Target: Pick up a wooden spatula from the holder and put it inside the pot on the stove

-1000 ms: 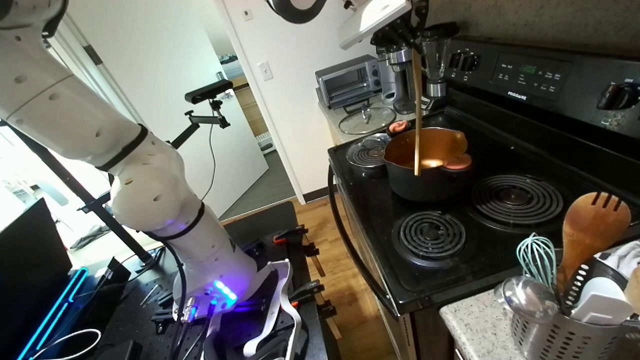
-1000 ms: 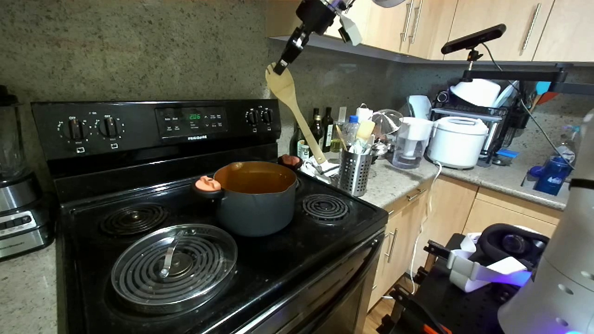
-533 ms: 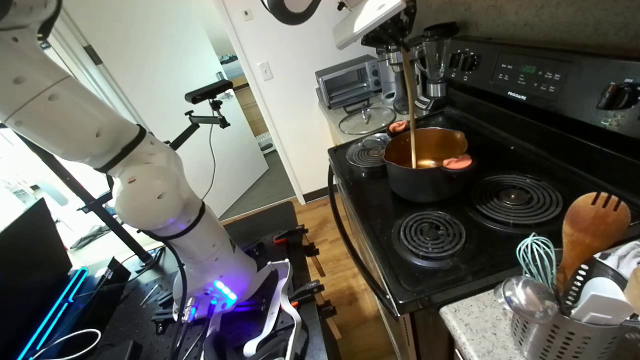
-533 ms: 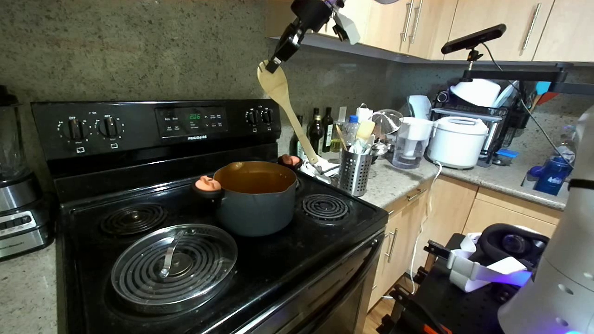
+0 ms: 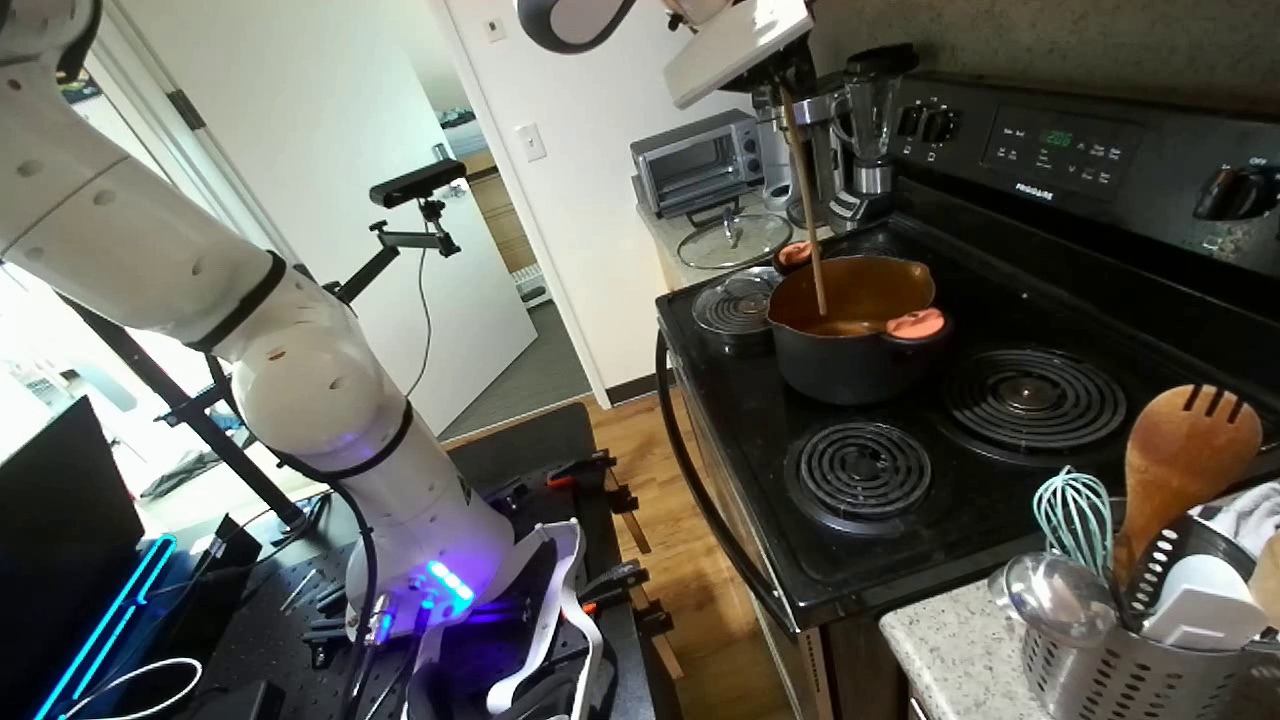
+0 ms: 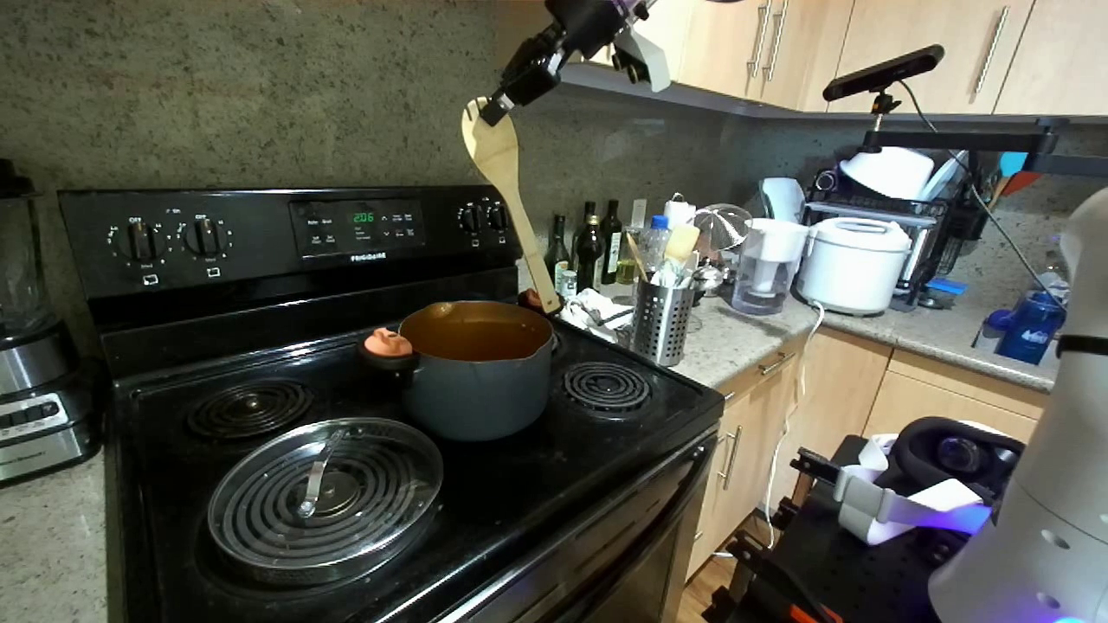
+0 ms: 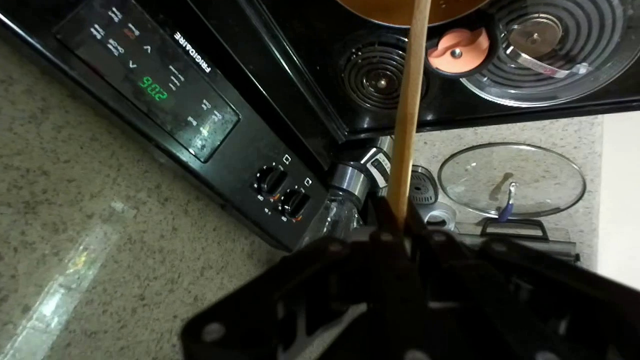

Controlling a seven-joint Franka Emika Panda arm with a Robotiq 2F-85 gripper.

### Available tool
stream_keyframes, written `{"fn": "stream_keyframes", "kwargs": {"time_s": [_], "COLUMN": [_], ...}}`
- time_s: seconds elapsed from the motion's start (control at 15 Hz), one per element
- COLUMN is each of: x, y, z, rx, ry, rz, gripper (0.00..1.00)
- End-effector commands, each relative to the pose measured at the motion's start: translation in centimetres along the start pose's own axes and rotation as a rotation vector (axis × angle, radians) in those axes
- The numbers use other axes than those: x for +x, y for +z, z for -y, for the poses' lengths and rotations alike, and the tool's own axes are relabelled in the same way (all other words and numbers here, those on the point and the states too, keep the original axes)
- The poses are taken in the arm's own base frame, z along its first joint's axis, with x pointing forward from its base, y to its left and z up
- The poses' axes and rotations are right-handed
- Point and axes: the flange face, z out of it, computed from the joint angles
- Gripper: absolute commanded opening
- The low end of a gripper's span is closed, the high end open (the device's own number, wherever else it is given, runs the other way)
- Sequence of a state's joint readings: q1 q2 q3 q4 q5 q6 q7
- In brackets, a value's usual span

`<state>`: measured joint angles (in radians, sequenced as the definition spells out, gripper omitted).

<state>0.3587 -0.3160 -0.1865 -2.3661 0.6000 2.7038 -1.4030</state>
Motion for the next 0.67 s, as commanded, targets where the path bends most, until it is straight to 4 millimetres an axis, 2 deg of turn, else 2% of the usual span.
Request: {"fn": "stream_keyframes", "kwargs": {"time_s": [0.0,0.4,0.6], "x": [-1.3,-5.0,-5.9], "y": [-0.6,0.4,0.5], "z": [0.6,-0.4,-0.6], "rx": [0.0,0.002,0.006], "ry": [-0.03,-0.023,-0.014], "rz": [-0.065,-0.073,-0.081], "gripper": [0.02,0.02,0.02]}}
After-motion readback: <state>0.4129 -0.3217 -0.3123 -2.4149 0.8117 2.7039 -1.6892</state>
